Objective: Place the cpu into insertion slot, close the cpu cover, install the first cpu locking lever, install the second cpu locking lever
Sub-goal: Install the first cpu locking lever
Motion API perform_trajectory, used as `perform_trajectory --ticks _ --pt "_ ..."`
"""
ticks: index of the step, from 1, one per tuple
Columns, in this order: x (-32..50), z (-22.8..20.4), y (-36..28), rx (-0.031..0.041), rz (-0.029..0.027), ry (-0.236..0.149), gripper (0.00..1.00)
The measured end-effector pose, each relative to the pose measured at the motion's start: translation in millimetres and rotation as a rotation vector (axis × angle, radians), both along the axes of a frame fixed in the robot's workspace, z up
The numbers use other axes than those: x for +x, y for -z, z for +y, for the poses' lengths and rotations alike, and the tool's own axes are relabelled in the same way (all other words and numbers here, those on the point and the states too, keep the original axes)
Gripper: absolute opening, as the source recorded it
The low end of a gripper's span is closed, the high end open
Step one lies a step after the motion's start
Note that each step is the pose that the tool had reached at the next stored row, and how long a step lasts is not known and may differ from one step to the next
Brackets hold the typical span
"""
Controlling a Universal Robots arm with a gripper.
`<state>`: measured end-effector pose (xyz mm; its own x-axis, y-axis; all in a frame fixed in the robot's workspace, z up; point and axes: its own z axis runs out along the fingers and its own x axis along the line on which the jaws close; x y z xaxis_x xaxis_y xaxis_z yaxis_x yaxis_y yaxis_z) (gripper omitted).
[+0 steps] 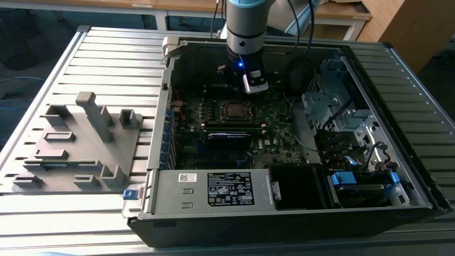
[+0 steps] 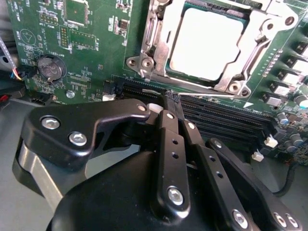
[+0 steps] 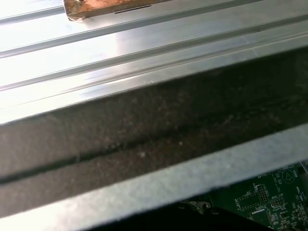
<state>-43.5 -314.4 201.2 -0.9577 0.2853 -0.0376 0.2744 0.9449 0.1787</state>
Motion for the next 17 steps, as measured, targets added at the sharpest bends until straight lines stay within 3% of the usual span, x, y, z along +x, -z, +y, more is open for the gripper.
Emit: perform_trajectory --ticks 17 --pt "1.2 0.8 0.3 -0.0003 -0.0003 0.018 0.11"
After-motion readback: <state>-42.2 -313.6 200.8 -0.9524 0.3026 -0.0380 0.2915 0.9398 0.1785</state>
